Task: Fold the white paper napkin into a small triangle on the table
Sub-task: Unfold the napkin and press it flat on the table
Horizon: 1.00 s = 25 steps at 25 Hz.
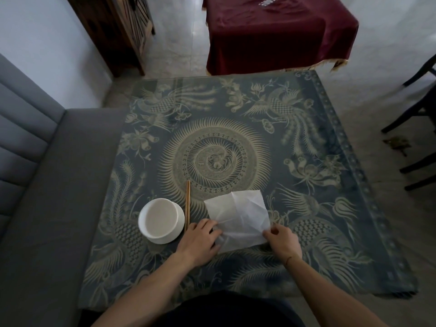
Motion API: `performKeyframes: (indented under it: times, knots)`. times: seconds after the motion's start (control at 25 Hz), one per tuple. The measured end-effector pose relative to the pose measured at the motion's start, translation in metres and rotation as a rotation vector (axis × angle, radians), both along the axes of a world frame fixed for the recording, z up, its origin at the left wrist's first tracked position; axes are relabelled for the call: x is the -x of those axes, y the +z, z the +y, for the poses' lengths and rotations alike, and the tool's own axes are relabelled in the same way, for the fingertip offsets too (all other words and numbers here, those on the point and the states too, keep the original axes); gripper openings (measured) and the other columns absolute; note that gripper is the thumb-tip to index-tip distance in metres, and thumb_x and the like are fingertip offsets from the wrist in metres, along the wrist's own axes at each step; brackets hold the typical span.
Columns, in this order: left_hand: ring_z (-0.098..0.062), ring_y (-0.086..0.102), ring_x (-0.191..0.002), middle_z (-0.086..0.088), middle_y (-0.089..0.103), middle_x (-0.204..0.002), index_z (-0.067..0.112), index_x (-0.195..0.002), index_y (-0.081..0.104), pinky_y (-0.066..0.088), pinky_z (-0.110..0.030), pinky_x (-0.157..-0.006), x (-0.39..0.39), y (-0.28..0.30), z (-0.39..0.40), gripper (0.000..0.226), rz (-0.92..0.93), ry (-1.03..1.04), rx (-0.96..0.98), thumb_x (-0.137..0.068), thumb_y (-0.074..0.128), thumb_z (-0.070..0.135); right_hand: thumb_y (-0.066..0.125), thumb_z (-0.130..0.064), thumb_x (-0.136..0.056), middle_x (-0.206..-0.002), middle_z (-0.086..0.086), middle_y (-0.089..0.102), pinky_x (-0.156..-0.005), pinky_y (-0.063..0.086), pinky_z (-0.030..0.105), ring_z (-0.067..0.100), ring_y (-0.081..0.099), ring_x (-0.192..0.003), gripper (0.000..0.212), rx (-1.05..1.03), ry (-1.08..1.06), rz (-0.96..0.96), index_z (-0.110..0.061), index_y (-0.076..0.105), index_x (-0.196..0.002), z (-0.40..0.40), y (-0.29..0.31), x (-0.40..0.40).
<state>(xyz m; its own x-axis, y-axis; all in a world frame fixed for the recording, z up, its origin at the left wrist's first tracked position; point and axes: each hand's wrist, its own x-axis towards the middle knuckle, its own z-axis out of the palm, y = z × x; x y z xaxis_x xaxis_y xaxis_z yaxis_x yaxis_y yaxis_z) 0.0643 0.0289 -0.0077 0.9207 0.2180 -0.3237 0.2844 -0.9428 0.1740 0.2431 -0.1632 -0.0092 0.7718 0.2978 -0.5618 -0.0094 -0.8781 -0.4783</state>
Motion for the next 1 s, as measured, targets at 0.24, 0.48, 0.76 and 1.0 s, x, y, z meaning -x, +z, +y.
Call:
performKeyframes:
  times: [0.24,0.48,0.76,1.0]
  knots:
    - [-0.019,0.032,-0.136,0.000,0.040,-0.147,0.025,-0.131,0.055,0.035,-0.044,-0.103,-0.005,-0.004,0.001,0.043,-0.020,0.026,0.005,-0.098,0.038,0.047,0.066,-0.031,-0.078,-0.067,-0.003,0.066,-0.054,0.042,0.026,0.011,0.060,-0.064,0.016,0.048,0.137,0.095,-0.018,0.065,-0.069,-0.007,0.005,-0.014]
    - [-0.019,0.035,-0.134,-0.001,0.044,-0.143,0.022,-0.122,0.058,0.034,-0.042,-0.104,-0.015,-0.003,0.005,0.040,-0.036,0.029,0.018,-0.095,0.042,0.047,0.064,-0.037,-0.079,-0.069,0.001,0.070,-0.064,0.049,0.028,0.016,0.064,-0.067,0.026,0.121,0.288,0.145,-0.013,0.070,-0.071,-0.006,0.006,-0.028]
    - [-0.023,0.058,-0.103,-0.002,0.059,-0.114,0.016,-0.109,0.062,0.046,-0.036,-0.091,-0.030,0.004,0.007,0.026,-0.235,0.069,0.015,-0.089,0.058,0.032,0.064,-0.046,-0.081,-0.068,-0.011,0.055,-0.048,0.037,0.028,0.014,0.053,-0.062,0.026,0.009,0.406,-0.526,-0.027,0.047,-0.074,0.008,0.018,-0.021]
    - [-0.025,0.043,-0.130,-0.008,0.046,-0.142,0.012,-0.143,0.043,0.035,-0.039,-0.110,-0.067,0.000,0.009,0.067,-0.150,-0.024,0.111,-0.091,0.062,0.051,0.062,-0.063,-0.081,-0.143,0.001,0.046,-0.102,0.040,0.041,0.025,0.041,-0.132,0.080,-0.015,0.932,-0.526,-0.021,0.040,-0.146,0.040,0.007,-0.018]
